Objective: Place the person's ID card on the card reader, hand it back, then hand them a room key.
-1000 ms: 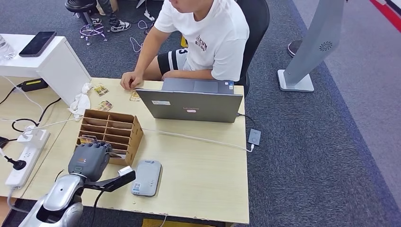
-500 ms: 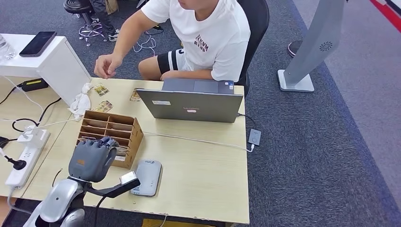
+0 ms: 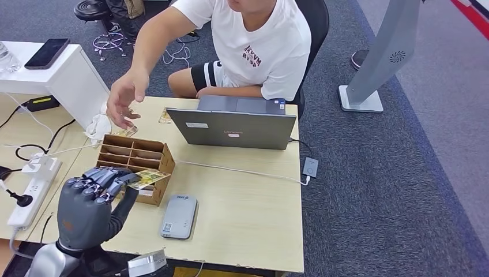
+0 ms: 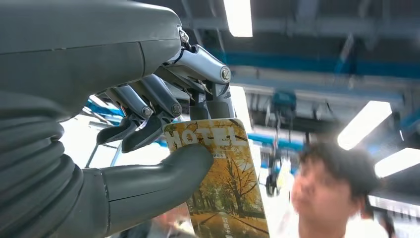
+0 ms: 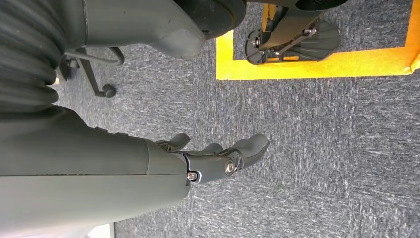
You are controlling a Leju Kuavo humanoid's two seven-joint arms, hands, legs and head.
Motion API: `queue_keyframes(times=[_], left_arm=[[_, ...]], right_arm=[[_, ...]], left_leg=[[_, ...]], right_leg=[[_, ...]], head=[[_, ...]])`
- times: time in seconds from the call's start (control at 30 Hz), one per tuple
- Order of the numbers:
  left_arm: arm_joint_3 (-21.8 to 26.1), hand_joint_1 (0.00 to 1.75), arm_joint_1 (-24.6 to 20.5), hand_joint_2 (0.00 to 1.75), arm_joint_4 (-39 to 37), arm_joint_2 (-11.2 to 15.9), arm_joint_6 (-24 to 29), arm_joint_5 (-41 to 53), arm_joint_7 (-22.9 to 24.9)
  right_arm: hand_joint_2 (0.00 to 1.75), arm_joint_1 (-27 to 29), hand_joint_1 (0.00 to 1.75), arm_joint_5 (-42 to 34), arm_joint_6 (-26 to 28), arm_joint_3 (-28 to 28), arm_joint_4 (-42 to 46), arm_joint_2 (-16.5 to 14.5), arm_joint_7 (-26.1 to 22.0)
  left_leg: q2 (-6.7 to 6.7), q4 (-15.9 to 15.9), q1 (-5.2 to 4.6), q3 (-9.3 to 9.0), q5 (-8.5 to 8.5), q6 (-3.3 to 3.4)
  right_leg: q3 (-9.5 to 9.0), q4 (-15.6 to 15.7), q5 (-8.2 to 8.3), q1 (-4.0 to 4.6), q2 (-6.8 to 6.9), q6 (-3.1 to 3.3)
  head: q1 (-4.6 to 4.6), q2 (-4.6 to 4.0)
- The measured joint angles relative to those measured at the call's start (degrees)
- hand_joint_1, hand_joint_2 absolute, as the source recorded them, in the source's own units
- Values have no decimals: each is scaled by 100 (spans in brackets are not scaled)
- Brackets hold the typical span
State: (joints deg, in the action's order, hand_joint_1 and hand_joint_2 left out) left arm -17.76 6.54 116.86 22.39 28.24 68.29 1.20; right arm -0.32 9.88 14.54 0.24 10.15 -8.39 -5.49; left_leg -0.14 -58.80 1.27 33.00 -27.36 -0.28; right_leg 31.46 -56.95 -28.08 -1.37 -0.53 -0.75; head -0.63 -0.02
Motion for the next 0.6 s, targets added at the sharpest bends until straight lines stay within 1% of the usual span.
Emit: queue_keyframes(times=[0.07, 0.13, 0.2, 0.27, 0.33, 0.4, 0.47, 0.6], left_arm=[[10, 175, -414, 175, -39, -13, 9, -168, 166], [71, 175, -978, 175, -244, -41, -120, -223, 319], [222, 175, -1561, 175, -681, -75, -217, -141, 395], [421, 175, -2111, 175, -1294, -101, -243, -36, 406], [594, 175, -2552, 175, -1887, -113, -240, 37, 379], [723, 175, -2862, 175, -2384, -124, -231, 92, 361], [806, 175, -3048, 175, -2760, -132, -224, 139, 360], [931, 175, -3153, 175, -3261, -138, -148, 121, 373]], right_arm=[[175, -17, 0, 120, -23, -2, 1, 0, 25], [175, -47, 0, 254, -65, 11, 3, 0, 44], [175, -88, 0, 368, -132, 55, 7, 0, 51], [175, -126, 0, 452, -197, 115, 8, 1, 61], [175, -142, 0, 488, -227, 157, 8, 2, 71], [175, -144, 0, 492, -238, 184, 8, 3, 76], [175, -146, 0, 491, -246, 210, 8, 7, 84], [175, -148, 0, 489, -267, 236, 8, 18, 104]], left_leg=[[-15, 0, 0, 2, 6, 4], [-27, 0, 0, 4, 16, 6], [-27, 0, 2, 5, 27, -1], [-23, 0, 5, 6, 37, -11], [-16, 0, 8, 5, 41, -16], [-10, 0, 9, 4, 42, -18], [-8, 0, 9, 4, 42, -18], [-3, 0, 9, 6, 42, -18]], right_leg=[[-2, 0, 1, 0, 18, -1], [-8, 0, 9, 1, 30, 1], [-9, -2, 24, 3, 26, 6], [-6, -3, 37, 5, 14, 11], [-4, -4, 43, 7, 2, 12], [-3, -4, 46, 8, -5, 11], [-2, -4, 46, 8, -8, 11], [2, -4, 46, 8, -12, 11]], head=[[-1, 0], [-1, 1], [1, 1], [1, 0], [1, 0], [1, 1], [1, 1], [2, 0]])
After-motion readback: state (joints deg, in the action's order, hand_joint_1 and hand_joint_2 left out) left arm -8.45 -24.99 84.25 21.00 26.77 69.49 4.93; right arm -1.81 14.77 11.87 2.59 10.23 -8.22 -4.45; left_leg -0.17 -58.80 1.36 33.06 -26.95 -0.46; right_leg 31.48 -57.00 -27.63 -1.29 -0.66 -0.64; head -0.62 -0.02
